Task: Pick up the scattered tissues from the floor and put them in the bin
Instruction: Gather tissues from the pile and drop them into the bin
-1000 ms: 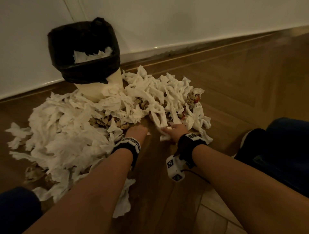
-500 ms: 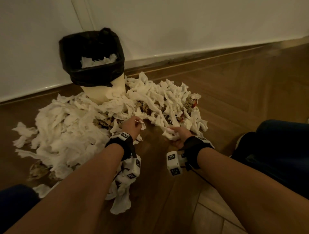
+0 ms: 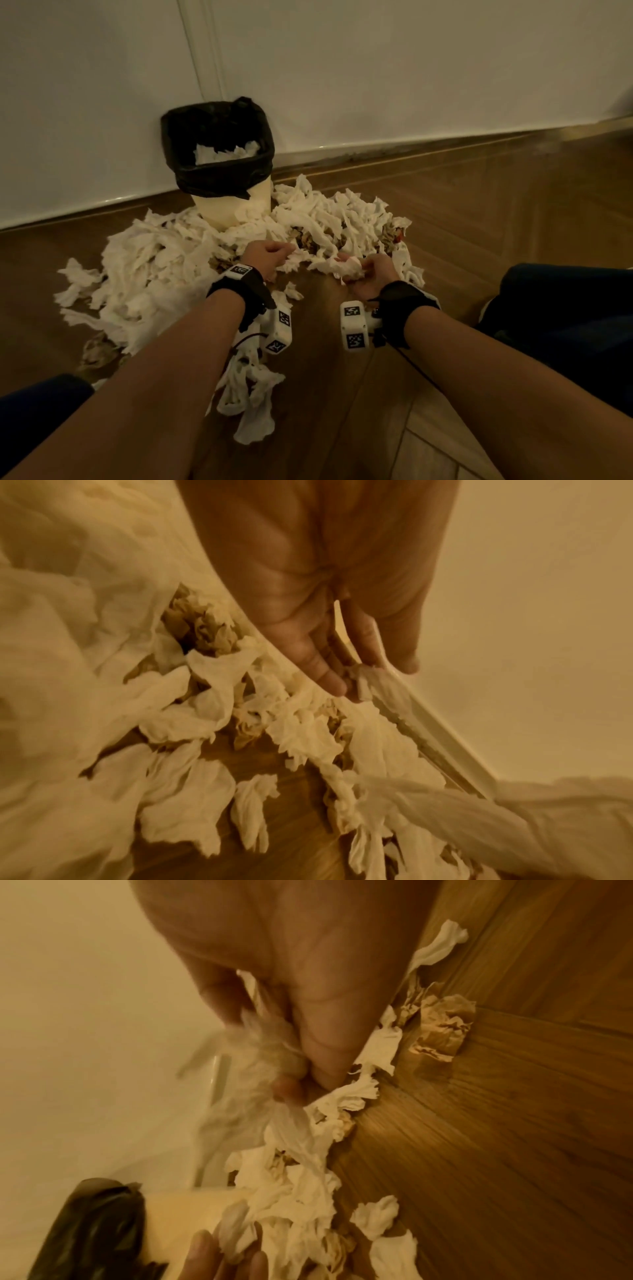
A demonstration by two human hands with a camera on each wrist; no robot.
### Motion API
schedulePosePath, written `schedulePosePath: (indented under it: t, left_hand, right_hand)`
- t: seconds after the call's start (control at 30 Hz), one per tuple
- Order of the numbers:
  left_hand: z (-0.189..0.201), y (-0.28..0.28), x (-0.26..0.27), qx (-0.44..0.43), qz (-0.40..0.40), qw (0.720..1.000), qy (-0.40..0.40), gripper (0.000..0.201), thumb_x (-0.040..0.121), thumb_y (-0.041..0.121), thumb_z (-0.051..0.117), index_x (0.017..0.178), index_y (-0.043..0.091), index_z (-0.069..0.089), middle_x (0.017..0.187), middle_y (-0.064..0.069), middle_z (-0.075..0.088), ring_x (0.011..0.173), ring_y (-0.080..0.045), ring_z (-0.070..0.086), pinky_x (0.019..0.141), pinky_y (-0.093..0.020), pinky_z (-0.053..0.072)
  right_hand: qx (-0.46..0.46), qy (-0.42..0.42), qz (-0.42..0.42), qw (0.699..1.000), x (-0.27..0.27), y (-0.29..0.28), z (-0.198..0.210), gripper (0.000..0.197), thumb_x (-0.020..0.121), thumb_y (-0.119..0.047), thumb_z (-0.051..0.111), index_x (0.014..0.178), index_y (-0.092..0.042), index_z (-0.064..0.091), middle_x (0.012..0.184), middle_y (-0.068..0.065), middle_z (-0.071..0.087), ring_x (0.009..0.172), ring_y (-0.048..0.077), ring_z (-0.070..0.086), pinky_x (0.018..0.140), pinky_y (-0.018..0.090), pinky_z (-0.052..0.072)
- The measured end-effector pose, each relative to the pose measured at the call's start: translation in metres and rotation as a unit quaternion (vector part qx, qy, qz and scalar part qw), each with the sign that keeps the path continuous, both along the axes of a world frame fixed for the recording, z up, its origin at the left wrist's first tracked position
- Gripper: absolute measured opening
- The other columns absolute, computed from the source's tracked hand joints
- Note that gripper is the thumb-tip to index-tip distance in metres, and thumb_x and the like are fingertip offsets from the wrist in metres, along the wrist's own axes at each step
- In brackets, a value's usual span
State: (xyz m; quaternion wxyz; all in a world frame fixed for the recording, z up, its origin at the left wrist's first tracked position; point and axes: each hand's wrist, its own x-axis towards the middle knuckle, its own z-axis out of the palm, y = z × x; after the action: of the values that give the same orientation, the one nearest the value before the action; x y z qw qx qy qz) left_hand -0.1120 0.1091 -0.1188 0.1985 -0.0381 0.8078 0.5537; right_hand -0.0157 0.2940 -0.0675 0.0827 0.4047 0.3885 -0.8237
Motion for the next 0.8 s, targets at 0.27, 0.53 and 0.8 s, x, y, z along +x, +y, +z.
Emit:
schedulePosePath:
  t: [0.27, 0.53, 0.8]
  left_hand:
    - [0.04, -0.018, -0.013, 0.111, 0.091, 0.988, 0.056, 0.014, 0.087, 0.007, 0.062, 0.098, 0.014, 0.067, 0.103, -0.013, 0.067, 0.083, -0.019, 0.065, 0.075, -0.03, 0.055]
    - [0.088, -0.039, -0.038, 0.243, 0.2, 0.942, 0.119, 0.02, 0.087, 0.003, 0.062, 0.105, 0.01, 0.064, 0.105, -0.012, 0.064, 0.095, -0.02, 0.062, 0.074, -0.026, 0.053]
    - [0.135, -0.07, -0.074, 0.203, 0.281, 0.905, 0.248, 0.019, 0.083, 0.015, 0.069, 0.102, 0.018, 0.071, 0.096, -0.004, 0.07, 0.083, -0.01, 0.065, 0.086, -0.026, 0.054]
  right_hand:
    - [0.126, 0.001, 0.142, 0.982, -0.036, -0.014, 0.051, 0.047, 0.094, 0.009, 0.038, 0.141, 0.004, 0.033, 0.146, 0.025, 0.035, 0.134, 0.037, 0.037, 0.108, 0.039, 0.037]
    - [0.143, 0.162, 0.128, 0.968, -0.095, -0.025, 0.114, 0.037, 0.096, 0.0, 0.045, 0.133, -0.002, 0.047, 0.092, 0.011, 0.062, 0.08, 0.022, 0.062, 0.069, 0.037, 0.054]
    - [0.11, 0.248, 0.072, 0.96, -0.149, -0.065, 0.146, 0.04, 0.095, 0.005, 0.045, 0.134, 0.005, 0.042, 0.091, 0.014, 0.059, 0.075, 0.025, 0.058, 0.071, 0.031, 0.056]
